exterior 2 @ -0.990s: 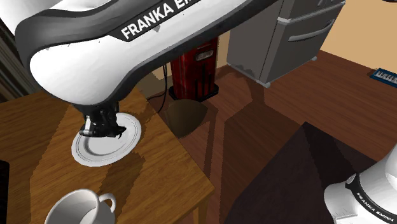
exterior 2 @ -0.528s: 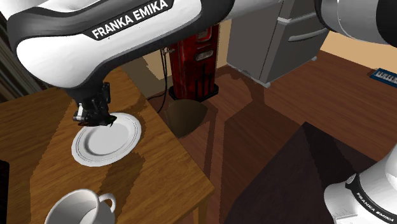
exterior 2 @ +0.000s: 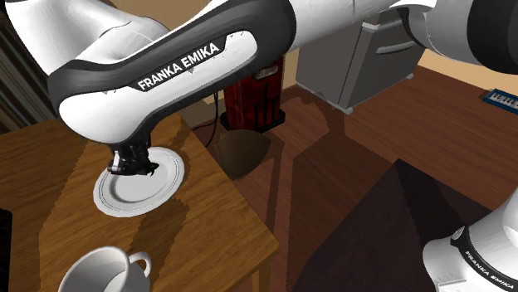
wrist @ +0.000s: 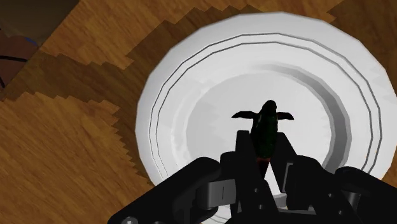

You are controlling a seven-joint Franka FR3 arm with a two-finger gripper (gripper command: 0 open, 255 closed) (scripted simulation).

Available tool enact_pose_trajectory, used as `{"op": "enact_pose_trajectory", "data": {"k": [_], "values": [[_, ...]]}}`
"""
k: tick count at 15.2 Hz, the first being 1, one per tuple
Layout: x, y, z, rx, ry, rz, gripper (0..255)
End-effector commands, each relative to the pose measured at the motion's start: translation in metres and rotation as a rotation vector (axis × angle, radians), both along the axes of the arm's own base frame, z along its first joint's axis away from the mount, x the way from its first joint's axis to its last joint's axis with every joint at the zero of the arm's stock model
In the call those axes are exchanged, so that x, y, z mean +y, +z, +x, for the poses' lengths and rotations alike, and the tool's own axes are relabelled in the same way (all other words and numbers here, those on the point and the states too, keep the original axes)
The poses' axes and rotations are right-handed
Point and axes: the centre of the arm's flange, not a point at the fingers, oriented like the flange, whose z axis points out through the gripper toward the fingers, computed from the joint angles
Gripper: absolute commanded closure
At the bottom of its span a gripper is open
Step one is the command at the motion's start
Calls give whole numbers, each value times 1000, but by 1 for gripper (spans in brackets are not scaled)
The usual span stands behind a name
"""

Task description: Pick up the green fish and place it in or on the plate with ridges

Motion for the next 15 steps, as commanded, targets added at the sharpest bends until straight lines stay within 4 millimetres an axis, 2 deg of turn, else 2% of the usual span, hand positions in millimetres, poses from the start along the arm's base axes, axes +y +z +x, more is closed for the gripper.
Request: {"op": "enact_pose_trajectory", "data": {"k": [1,3,10,11,15], "values": [[0,-10,0,0,0,0,255],[0,-18,0,0,0,0,255],[0,-18,0,0,0,0,255],[0,-18,0,0,0,0,0],[0,-18,0,0,0,0,0]]}}
